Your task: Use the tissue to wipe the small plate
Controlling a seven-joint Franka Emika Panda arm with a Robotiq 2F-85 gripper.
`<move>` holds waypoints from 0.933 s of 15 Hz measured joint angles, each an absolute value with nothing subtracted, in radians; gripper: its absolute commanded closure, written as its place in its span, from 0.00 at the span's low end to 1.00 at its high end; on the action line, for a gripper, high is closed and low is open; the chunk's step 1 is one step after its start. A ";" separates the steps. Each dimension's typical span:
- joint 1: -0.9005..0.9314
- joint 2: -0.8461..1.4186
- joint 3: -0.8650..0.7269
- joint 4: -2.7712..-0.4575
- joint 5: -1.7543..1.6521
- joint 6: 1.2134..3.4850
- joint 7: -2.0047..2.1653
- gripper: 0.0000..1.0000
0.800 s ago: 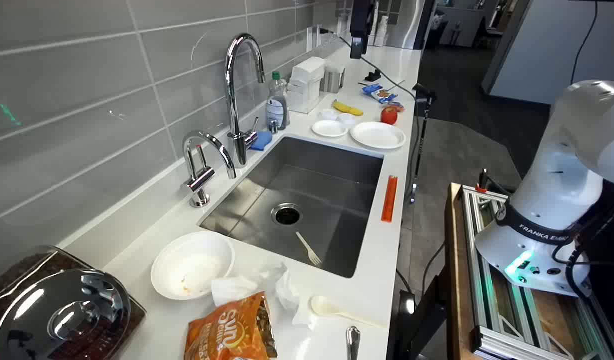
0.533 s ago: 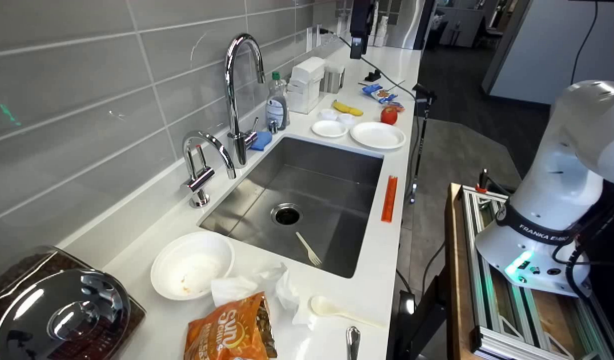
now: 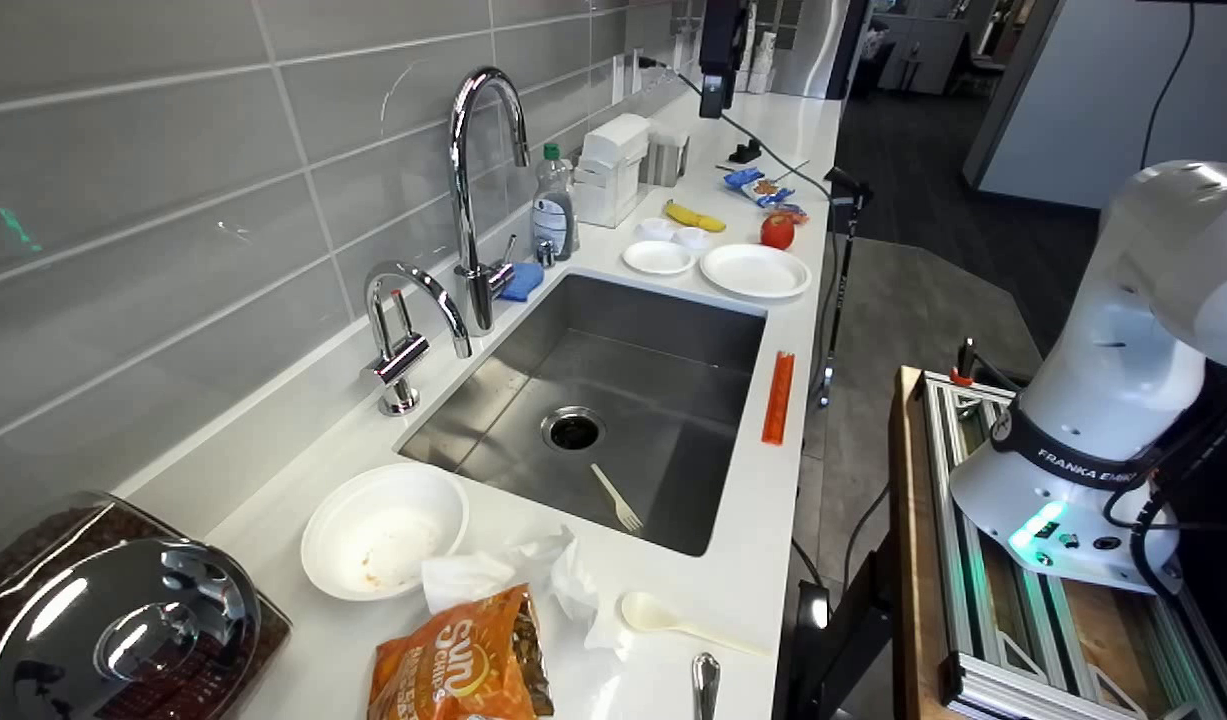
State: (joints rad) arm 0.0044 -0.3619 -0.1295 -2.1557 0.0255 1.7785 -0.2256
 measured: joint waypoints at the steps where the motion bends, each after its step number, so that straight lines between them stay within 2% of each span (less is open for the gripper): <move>1: 0.006 -0.359 -0.123 -2.157 0.026 1.778 -0.229 0.00; 14: 0.131 -0.141 0.059 -2.192 0.025 1.788 -0.409 0.00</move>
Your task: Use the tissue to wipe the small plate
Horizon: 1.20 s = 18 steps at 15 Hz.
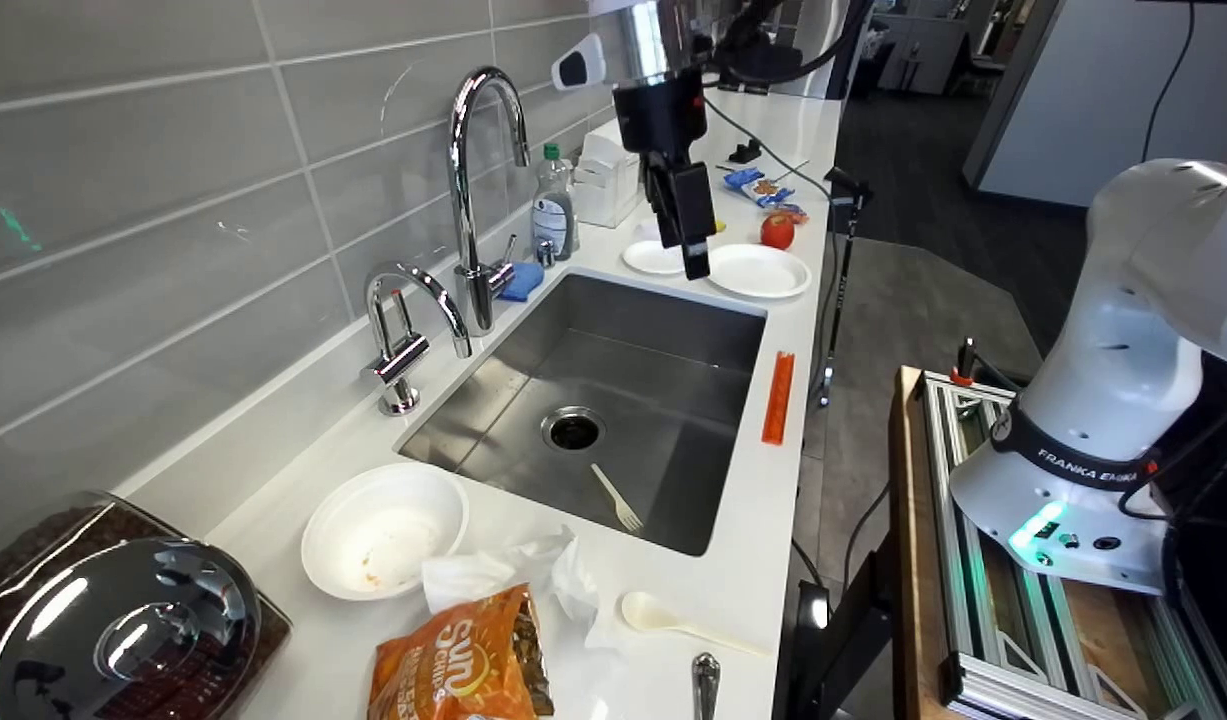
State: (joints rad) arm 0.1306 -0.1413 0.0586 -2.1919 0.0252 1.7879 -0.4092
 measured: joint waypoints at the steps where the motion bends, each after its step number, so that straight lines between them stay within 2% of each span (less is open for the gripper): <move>1: 0.135 -0.126 0.064 -2.195 0.027 1.789 -0.435 0.00; 11: 0.140 -0.097 0.072 -2.193 0.026 1.797 -0.472 0.00; 18: 0.207 -0.019 0.180 -2.294 0.023 2.209 -0.477 0.00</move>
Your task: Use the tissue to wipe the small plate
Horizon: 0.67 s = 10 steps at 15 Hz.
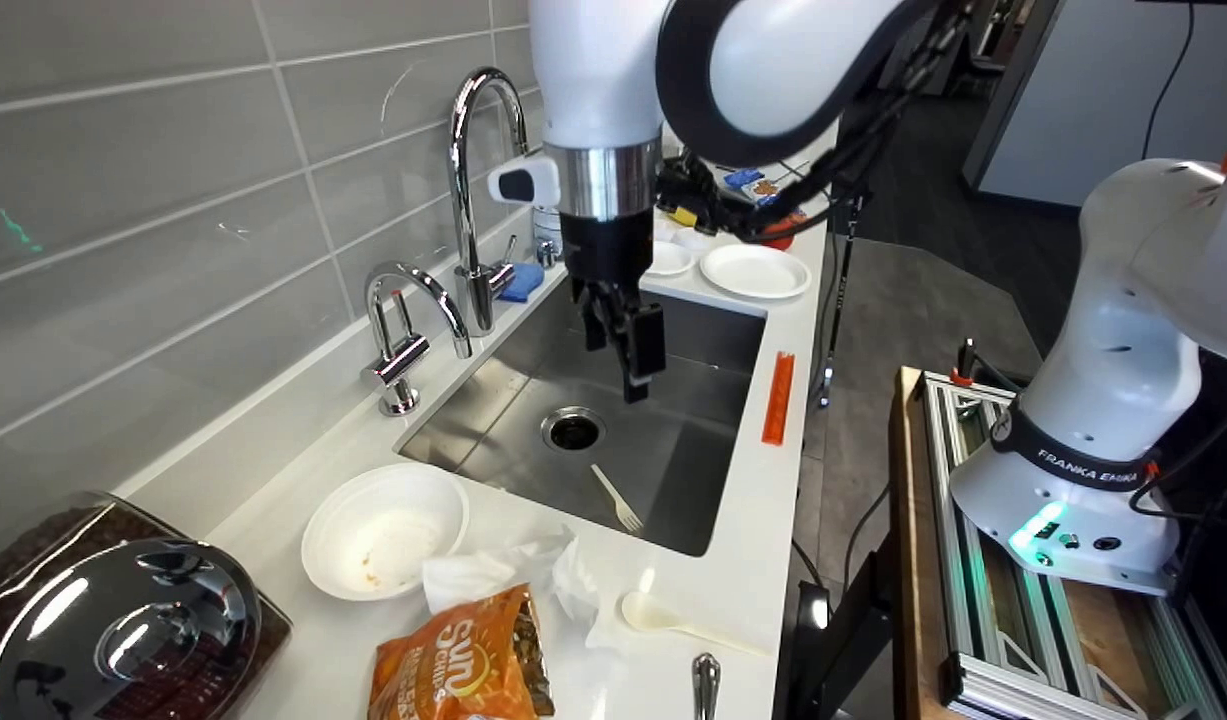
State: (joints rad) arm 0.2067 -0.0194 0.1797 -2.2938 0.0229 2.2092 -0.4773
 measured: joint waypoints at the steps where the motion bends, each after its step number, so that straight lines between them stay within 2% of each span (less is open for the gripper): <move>1: 0.220 -0.004 0.196 -2.315 0.023 2.279 -0.481 0.00; 6: 0.244 0.084 0.247 -2.397 0.030 2.600 -0.539 0.00; 10: 0.232 0.173 0.298 -2.401 0.106 2.722 -0.668 0.00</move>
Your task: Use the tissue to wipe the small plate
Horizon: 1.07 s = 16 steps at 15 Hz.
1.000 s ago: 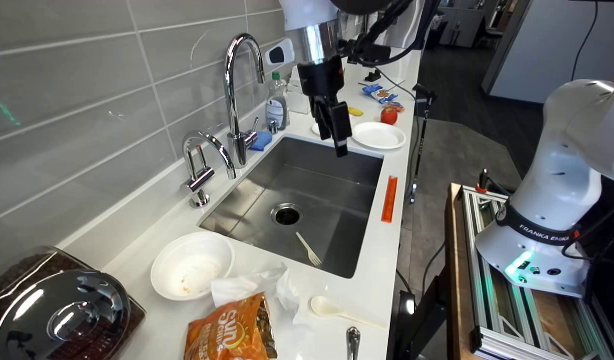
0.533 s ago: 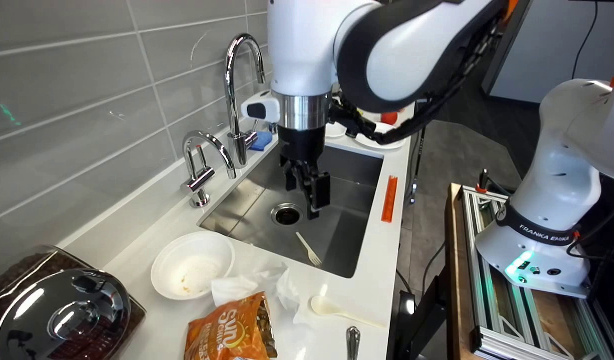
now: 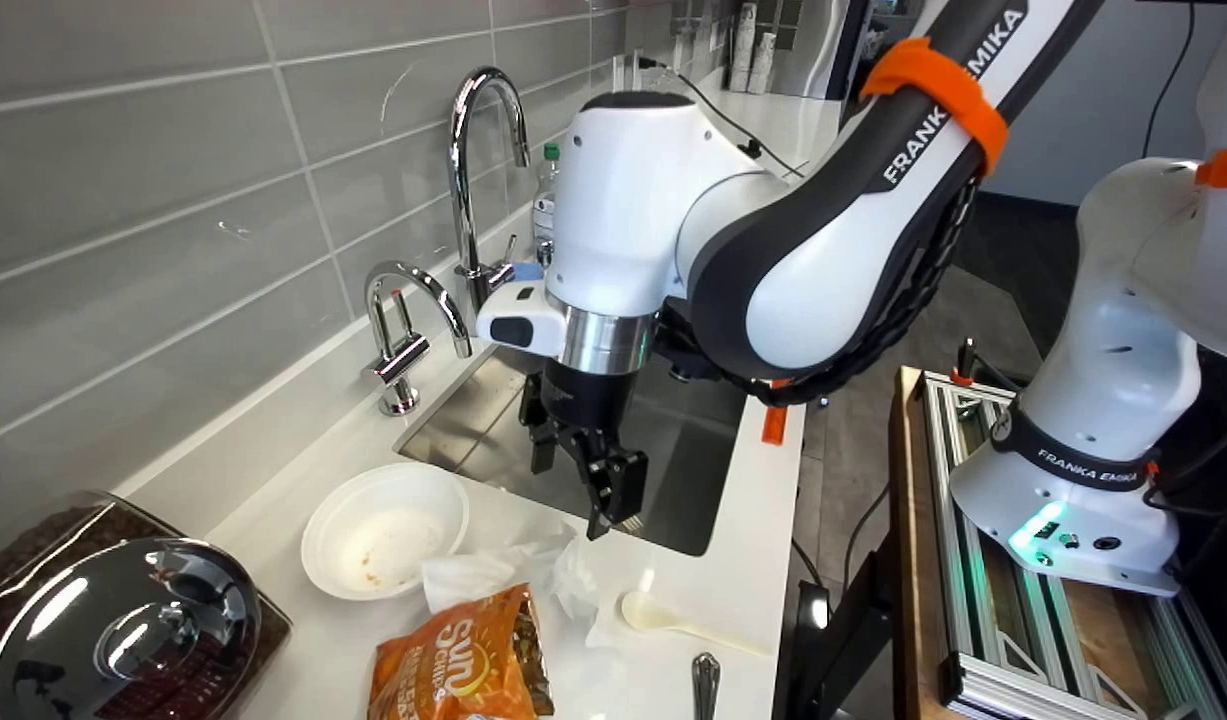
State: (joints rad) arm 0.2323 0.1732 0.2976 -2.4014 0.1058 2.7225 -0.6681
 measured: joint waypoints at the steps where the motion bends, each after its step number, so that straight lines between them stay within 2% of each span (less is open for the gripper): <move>1: 0.221 0.194 0.320 -2.396 0.142 2.723 -0.714 0.00; 16: 0.075 0.415 0.447 -2.254 0.181 2.717 -0.880 0.00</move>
